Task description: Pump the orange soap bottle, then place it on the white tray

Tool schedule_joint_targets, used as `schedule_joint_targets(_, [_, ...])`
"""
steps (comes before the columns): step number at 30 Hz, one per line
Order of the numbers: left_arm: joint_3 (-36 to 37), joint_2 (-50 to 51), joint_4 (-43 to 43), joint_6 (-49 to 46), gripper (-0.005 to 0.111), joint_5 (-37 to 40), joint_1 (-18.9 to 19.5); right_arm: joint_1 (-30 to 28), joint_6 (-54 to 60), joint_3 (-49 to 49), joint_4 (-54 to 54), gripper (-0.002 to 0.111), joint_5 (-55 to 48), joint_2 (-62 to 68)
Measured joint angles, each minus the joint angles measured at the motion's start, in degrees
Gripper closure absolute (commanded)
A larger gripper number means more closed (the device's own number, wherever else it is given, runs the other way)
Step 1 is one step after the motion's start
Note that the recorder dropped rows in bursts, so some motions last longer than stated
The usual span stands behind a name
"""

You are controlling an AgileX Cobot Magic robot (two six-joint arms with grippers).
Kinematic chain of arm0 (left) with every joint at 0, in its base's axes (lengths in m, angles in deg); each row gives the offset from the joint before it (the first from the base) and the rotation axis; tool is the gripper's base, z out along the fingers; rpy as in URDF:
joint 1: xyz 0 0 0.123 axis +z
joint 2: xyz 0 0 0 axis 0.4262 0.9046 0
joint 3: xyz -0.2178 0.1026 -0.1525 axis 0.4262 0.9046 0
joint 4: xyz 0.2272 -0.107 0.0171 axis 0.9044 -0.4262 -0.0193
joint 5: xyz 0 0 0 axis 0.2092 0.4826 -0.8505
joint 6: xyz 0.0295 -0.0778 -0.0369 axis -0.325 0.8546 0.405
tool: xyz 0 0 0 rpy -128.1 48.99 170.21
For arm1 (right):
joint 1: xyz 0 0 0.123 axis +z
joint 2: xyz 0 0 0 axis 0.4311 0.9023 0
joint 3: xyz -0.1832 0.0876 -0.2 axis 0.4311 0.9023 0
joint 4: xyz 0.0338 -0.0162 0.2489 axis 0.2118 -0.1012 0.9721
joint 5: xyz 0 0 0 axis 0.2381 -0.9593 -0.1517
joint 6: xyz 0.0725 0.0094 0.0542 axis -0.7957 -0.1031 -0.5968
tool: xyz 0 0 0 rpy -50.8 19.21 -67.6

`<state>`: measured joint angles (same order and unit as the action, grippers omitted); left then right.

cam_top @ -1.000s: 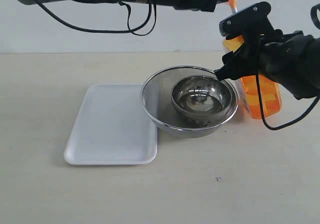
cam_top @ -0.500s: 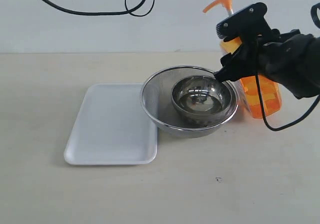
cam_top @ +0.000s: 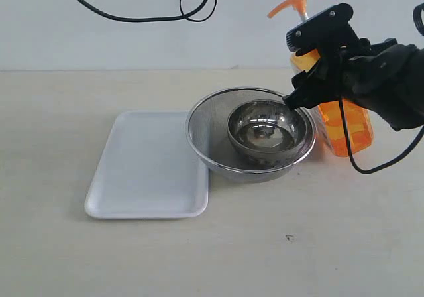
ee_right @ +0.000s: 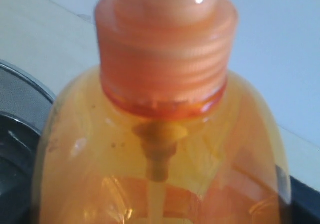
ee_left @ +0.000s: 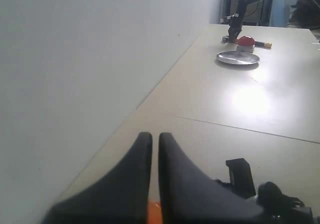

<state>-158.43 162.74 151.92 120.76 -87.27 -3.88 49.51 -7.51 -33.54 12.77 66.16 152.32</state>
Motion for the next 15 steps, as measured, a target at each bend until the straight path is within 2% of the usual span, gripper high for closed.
schedule_joint_targets(5, [-2.1, 0.2, 5.4, 5.6, 0.102, 0.4, 0.0, 0.0, 0.1, 0.0, 0.0, 0.108, -0.1, 0.0])
schedule_joint_targets(15, [-3.6, 0.2, 6.2, 9.9, 0.102, 1.1, 0.0, 0.0, 0.2, 0.0, -0.1, 0.108, -0.6, 0.0])
